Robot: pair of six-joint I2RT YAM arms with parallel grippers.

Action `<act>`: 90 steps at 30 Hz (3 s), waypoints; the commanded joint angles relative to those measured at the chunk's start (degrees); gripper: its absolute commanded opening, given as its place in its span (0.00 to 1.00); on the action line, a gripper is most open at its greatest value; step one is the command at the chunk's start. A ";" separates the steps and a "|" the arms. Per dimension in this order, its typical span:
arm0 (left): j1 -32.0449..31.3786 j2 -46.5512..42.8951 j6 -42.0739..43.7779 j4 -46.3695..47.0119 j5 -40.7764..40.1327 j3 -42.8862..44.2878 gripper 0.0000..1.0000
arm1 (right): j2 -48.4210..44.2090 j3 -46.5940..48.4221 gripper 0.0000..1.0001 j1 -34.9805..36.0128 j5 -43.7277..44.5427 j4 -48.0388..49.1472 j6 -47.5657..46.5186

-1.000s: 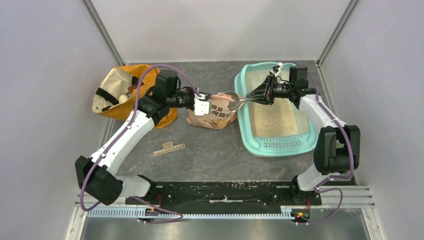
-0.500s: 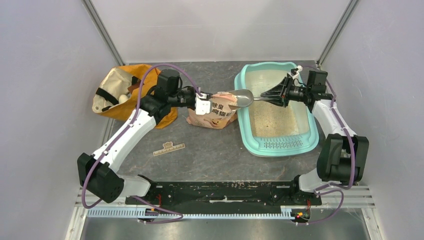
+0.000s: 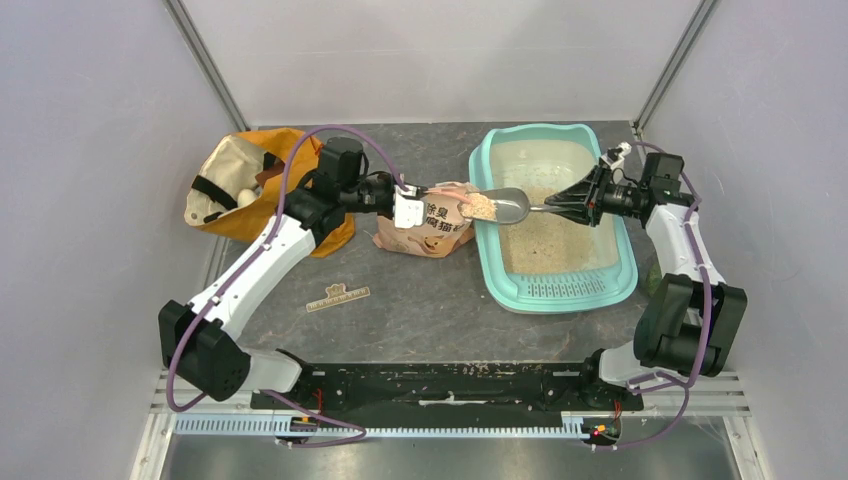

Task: Fill the litter box with clean litter

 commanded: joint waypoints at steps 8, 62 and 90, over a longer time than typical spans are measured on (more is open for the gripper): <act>-0.95 2.92 0.77 2.16 3.65 4.60 0.02 | -3.98 3.44 0.00 -10.74 -7.19 -9.61 -7.25; -1.08 -1.95 -0.69 7.07 3.15 -0.31 0.02 | 8.23 47.93 0.00 13.72 22.27 -31.96 -24.85; -1.25 -2.11 0.33 8.36 4.16 -1.62 0.02 | 23.71 63.26 0.00 38.38 63.23 -41.76 -27.03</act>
